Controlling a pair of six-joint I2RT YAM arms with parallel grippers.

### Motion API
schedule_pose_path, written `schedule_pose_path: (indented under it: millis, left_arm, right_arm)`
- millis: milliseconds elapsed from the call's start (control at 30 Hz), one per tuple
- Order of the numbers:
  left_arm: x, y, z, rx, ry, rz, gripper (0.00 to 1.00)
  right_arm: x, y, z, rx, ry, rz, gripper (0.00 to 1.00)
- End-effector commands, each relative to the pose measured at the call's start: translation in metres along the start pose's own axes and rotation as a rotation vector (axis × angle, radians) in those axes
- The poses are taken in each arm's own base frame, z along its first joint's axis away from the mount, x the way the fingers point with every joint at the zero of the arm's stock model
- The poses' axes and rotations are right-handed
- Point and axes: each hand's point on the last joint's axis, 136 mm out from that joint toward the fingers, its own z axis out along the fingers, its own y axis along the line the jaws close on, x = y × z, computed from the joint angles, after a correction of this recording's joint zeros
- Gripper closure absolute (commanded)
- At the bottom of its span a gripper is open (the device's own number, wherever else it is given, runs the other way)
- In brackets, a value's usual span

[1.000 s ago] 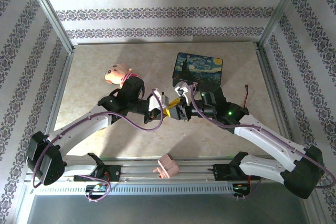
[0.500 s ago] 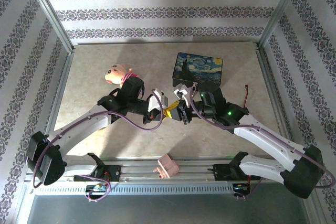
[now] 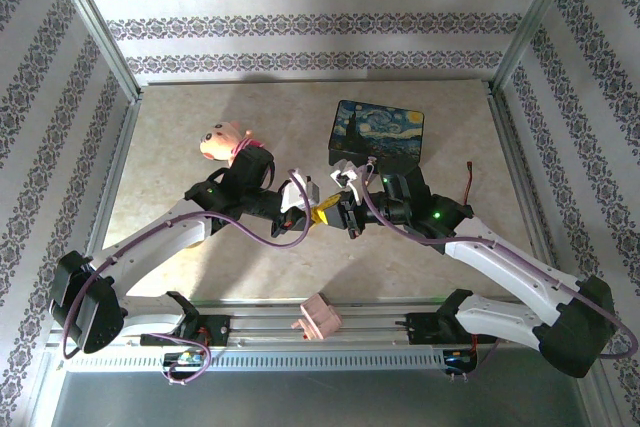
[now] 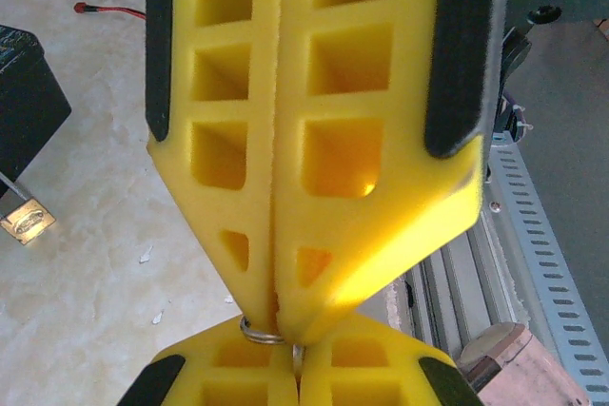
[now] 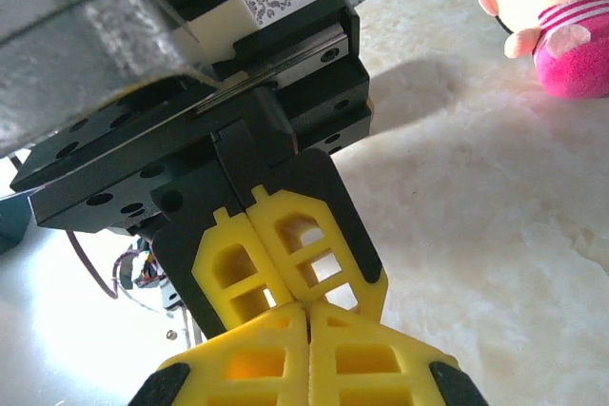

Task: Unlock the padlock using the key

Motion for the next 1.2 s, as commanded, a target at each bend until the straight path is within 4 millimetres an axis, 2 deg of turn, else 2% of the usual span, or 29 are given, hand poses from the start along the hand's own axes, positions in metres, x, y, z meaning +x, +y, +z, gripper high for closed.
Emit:
schedule_pose_path:
  millis: [0,67,100,200,400,567,667,800,900,1100,1167]
  left_arm:
    - [-0.02,0.004,-0.011,-0.036,-0.052,0.042,1.0]
    - [-0.019,0.007,-0.012,-0.048,-0.053,0.028,0.98]
    - [-0.019,0.008,-0.012,-0.051,-0.056,0.022,0.9]
    - [-0.019,0.007,-0.013,-0.047,-0.066,0.01,0.76]
    - [-0.021,0.009,-0.017,-0.067,-0.097,0.003,0.6]
    - [-0.028,0.026,-0.031,-0.182,-0.166,-0.032,0.59]
    - [-0.041,0.037,-0.048,-0.28,-0.277,-0.075,0.58]
    - [-0.062,0.034,-0.066,-0.307,-0.39,-0.11,0.56]
    - [-0.072,0.04,-0.076,-0.357,-0.435,-0.16,0.56]
    - [-0.089,0.046,-0.078,-0.312,-0.52,-0.282,0.56]
    - [-0.095,0.05,-0.078,-0.297,-0.535,-0.333,0.59]
  right_arm:
    - [0.0,-0.001,-0.004,-0.002,-0.016,-0.008,1.0]
    - [-0.002,-0.002,-0.006,0.003,-0.027,-0.001,1.0]
    - [-0.003,-0.003,-0.007,0.009,-0.033,0.0,1.0]
    - [-0.006,-0.007,-0.008,0.03,-0.048,0.006,1.0]
    - [-0.016,-0.018,-0.012,0.085,-0.1,0.049,1.0]
    - [-0.03,-0.027,-0.019,0.117,-0.189,0.102,1.0]
    - [-0.039,-0.028,-0.028,0.112,-0.263,0.129,1.0]
    - [-0.053,-0.033,-0.042,0.096,-0.371,0.171,1.0]
    - [-0.064,-0.031,-0.049,0.056,-0.438,0.187,1.0]
    - [-0.081,-0.018,-0.059,-0.024,-0.533,0.183,1.0]
    - [-0.086,-0.012,-0.063,-0.054,-0.56,0.18,1.0]
